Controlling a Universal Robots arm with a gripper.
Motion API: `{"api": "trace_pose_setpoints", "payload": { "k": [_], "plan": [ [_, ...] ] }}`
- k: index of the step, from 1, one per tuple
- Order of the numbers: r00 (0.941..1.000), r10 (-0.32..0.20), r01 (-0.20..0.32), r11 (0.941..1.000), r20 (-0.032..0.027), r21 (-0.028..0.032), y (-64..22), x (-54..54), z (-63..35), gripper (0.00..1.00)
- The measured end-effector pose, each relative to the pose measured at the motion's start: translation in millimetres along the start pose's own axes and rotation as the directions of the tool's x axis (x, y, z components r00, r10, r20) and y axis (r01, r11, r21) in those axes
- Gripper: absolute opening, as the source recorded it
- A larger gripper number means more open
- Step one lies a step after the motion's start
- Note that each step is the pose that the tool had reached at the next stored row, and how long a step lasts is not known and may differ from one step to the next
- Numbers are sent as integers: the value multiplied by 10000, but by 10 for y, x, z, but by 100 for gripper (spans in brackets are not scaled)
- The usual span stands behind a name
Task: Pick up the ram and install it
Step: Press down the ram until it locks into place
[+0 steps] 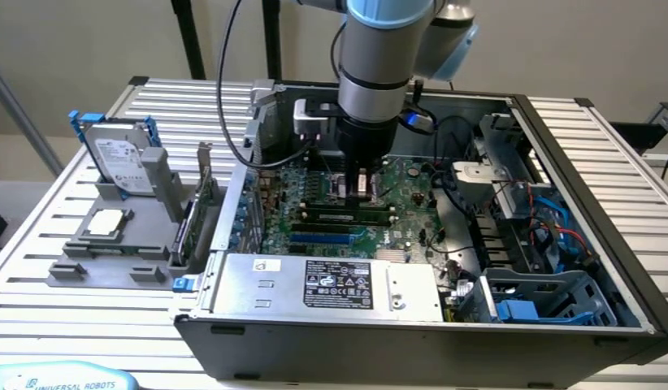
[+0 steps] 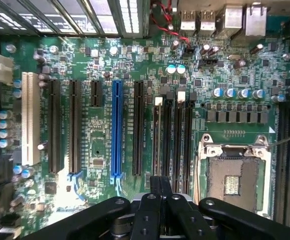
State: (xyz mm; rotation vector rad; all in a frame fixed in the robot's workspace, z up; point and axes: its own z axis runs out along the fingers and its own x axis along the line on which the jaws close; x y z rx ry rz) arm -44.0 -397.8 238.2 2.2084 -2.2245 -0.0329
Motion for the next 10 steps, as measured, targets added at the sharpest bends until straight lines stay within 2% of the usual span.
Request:
{"api": "trace_pose_setpoints", "payload": {
  "k": [2,10],
  "plan": [
    [10000,-2,2,10000,-1,0,1,0,-53,11],
    [10000,-2,2,10000,-2,-1,1,0,-56,11]
  ]
}}
